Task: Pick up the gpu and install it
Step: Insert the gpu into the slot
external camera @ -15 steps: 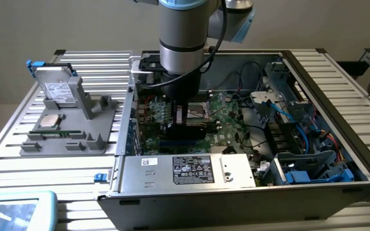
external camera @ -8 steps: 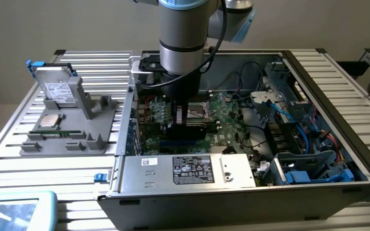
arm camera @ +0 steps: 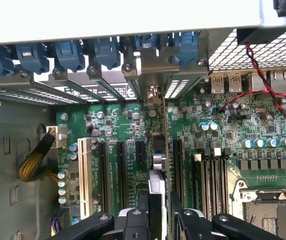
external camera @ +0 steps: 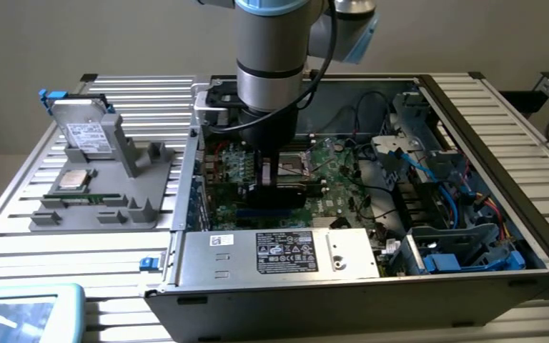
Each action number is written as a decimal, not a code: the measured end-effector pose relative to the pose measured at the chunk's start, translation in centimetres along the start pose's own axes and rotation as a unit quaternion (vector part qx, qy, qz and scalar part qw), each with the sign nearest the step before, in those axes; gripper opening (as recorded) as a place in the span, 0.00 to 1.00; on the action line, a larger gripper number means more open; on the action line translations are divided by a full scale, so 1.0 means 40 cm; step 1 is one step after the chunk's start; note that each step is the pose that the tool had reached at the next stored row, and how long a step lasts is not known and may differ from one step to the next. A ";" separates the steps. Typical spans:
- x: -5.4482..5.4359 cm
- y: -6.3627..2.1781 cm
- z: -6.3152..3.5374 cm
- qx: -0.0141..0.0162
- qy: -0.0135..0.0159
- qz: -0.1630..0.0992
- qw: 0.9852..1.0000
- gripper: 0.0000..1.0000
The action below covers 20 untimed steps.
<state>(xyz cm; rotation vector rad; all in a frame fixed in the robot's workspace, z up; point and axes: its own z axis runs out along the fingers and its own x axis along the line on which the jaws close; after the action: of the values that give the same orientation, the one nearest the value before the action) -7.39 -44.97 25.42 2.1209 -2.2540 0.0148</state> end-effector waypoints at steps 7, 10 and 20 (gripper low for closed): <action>0.001 0.000 0.000 0.000 0.000 -0.003 1.000 0.27; 0.001 0.000 0.000 0.000 0.000 -0.005 1.000 0.27; 0.006 0.000 0.000 0.001 0.000 -0.008 1.000 0.27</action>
<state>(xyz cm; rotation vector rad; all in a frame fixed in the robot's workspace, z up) -7.39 -45.22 25.41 2.1395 -2.2368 0.0161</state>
